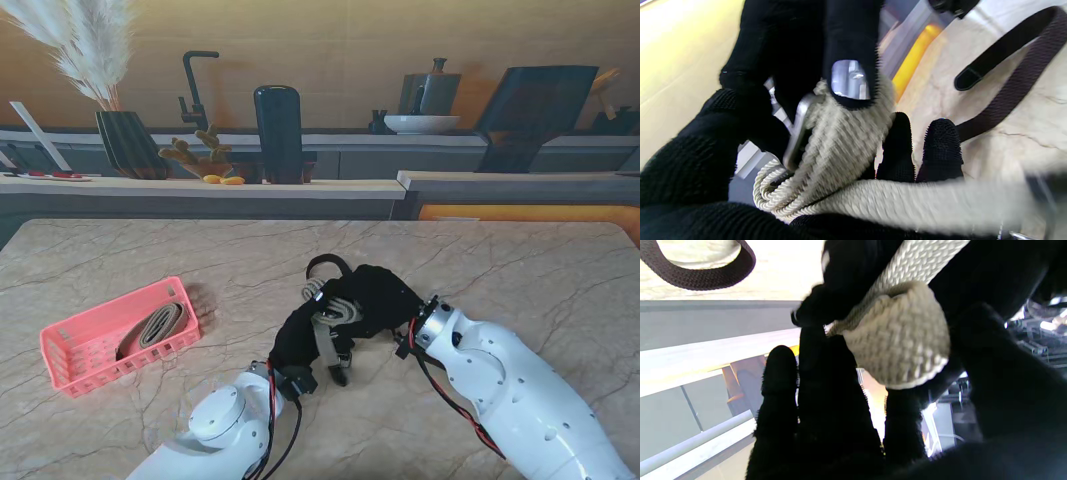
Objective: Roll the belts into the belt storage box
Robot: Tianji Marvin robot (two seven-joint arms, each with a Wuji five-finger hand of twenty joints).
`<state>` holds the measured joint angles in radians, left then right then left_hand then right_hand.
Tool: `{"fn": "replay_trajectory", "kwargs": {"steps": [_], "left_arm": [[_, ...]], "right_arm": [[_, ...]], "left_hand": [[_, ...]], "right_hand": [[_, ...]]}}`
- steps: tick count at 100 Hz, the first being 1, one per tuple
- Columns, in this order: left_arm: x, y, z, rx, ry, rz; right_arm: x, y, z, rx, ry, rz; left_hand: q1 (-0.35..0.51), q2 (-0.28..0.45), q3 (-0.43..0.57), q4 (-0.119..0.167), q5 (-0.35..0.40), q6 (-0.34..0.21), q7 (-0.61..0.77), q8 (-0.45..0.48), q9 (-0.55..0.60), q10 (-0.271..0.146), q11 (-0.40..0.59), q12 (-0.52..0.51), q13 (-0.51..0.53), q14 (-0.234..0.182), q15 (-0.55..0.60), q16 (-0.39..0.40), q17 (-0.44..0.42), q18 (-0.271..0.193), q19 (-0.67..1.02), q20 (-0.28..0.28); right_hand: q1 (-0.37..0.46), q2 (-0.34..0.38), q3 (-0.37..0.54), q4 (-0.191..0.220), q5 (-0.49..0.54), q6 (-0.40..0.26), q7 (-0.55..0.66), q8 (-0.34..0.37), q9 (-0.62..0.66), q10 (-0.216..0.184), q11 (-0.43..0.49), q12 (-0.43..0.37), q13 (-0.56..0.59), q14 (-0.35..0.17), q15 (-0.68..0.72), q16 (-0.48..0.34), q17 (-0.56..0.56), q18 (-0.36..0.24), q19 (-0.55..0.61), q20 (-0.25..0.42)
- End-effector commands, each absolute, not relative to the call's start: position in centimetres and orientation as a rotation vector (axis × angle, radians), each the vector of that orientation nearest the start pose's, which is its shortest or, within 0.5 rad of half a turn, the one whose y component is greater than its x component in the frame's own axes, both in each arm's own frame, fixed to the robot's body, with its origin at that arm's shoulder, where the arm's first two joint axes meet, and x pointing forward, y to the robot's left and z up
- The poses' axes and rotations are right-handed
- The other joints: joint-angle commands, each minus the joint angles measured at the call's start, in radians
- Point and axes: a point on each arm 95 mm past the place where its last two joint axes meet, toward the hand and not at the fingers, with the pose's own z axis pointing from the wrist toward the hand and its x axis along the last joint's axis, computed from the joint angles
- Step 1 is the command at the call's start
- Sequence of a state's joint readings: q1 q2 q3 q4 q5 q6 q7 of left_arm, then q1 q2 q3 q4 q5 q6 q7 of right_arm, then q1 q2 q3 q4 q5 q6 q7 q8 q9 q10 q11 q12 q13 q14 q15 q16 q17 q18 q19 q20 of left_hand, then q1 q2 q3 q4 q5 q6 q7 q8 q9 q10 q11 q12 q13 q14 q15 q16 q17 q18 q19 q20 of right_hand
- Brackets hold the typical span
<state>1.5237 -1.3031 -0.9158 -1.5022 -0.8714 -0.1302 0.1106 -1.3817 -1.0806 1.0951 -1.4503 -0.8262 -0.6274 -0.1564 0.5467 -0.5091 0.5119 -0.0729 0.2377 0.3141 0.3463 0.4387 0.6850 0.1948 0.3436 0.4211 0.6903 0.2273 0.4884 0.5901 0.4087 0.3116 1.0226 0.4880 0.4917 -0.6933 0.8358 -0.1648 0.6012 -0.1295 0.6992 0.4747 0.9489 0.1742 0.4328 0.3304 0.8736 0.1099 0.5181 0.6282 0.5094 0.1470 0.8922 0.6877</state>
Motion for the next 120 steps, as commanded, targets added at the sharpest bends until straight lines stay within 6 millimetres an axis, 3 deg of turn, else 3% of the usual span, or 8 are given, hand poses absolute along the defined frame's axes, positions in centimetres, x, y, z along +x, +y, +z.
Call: {"fn": "replay_trajectory", "kwargs": {"steps": [1, 22, 40, 61, 74, 95, 120], "left_arm": [[36.6, -16.6, -33.7, 1.863, 0.156, 1.502], [36.6, -16.8, -33.3, 1.901, 0.164, 1.585], [36.7, -16.5, -33.7, 1.885, 0.079, 1.588], [36.8, -16.6, -33.8, 1.894, 0.065, 1.600], [36.8, -16.7, -33.7, 1.913, 0.089, 1.624], [37.0, -16.7, -33.6, 1.946, 0.096, 1.662], [37.3, -17.0, -33.7, 2.037, -0.012, 1.789]], "right_arm": [[39.6, 5.3, -31.7, 0.839, 1.792, 2.103], [39.1, 5.6, -32.2, 0.912, 1.830, 2.061], [39.0, 5.7, -32.3, 0.988, 1.817, 2.061], [38.7, 5.4, -32.1, 1.027, 1.789, 2.072], [38.4, 5.3, -32.1, 1.056, 1.772, 2.091], [38.1, 5.4, -32.3, 1.118, 1.783, 2.131], [37.5, 5.6, -32.0, 1.042, 1.833, 2.139]], "left_hand": [[0.043, 0.016, 0.051, -0.027, 0.023, -0.229, 0.079, 0.015, 0.000, -0.053, 0.041, 0.009, 0.032, -0.044, 0.007, -0.020, 0.040, -0.053, -0.004, -0.029], [0.242, 0.026, 0.146, -0.009, -0.023, -0.229, 0.186, 0.018, -0.004, -0.073, 0.102, 0.008, 0.080, -0.086, 0.027, -0.038, 0.141, -0.134, -0.030, -0.088], [0.325, -0.010, 0.156, 0.005, -0.078, -0.237, 0.182, -0.008, -0.057, -0.076, 0.091, -0.007, 0.050, -0.099, -0.005, -0.056, 0.144, -0.179, -0.100, -0.140], [0.304, -0.056, 0.186, 0.003, -0.083, -0.246, 0.195, -0.012, -0.049, -0.064, 0.112, 0.001, 0.090, -0.111, 0.004, -0.052, 0.206, -0.215, -0.121, -0.170], [0.238, -0.108, 0.256, -0.020, -0.068, -0.239, 0.211, -0.013, -0.024, -0.064, 0.135, 0.009, 0.128, -0.119, 0.028, -0.040, 0.242, -0.219, -0.088, -0.180], [0.258, -0.098, 0.264, -0.023, -0.070, -0.225, 0.221, -0.012, -0.020, -0.066, 0.151, 0.016, 0.140, -0.122, 0.032, -0.037, 0.257, -0.216, -0.082, -0.192], [0.202, -0.089, 0.248, -0.025, -0.093, -0.192, 0.126, -0.086, -0.122, -0.047, 0.133, 0.015, 0.020, -0.080, 0.022, -0.030, 0.139, -0.175, -0.121, -0.182]], "right_hand": [[-0.026, 0.047, 0.062, 0.071, 0.021, 0.032, -0.101, 0.004, -0.013, -0.101, 0.019, 0.014, -0.024, -0.066, 0.003, 0.003, -0.022, 0.008, -0.021, 0.027], [-0.001, 0.052, 0.049, 0.077, -0.076, 0.093, -0.202, -0.007, -0.115, -0.047, -0.015, 0.009, -0.028, -0.052, 0.017, 0.011, -0.026, 0.006, -0.024, 0.035], [0.022, 0.057, 0.046, 0.080, -0.197, 0.095, -0.269, -0.024, -0.205, -0.015, -0.028, 0.000, -0.003, -0.066, 0.042, 0.022, -0.019, -0.003, -0.022, 0.035], [0.028, 0.063, 0.021, 0.083, -0.426, -0.008, -0.256, -0.042, -0.247, -0.013, -0.008, -0.037, 0.030, -0.070, 0.060, 0.028, -0.014, -0.006, -0.025, 0.034], [0.029, 0.065, 0.013, 0.084, -0.461, -0.048, -0.210, -0.056, -0.248, -0.018, 0.000, -0.046, 0.033, -0.070, 0.065, 0.032, -0.013, -0.008, -0.026, 0.034], [0.033, 0.059, 0.016, 0.084, -0.465, -0.049, -0.185, -0.074, -0.199, -0.062, 0.008, -0.049, 0.056, -0.078, 0.073, 0.036, -0.011, -0.009, -0.026, 0.035], [0.018, 0.073, 0.002, 0.083, -0.454, -0.004, -0.187, -0.104, -0.194, -0.057, 0.004, -0.053, 0.052, -0.080, 0.074, 0.045, -0.024, -0.002, -0.034, 0.036]]}}
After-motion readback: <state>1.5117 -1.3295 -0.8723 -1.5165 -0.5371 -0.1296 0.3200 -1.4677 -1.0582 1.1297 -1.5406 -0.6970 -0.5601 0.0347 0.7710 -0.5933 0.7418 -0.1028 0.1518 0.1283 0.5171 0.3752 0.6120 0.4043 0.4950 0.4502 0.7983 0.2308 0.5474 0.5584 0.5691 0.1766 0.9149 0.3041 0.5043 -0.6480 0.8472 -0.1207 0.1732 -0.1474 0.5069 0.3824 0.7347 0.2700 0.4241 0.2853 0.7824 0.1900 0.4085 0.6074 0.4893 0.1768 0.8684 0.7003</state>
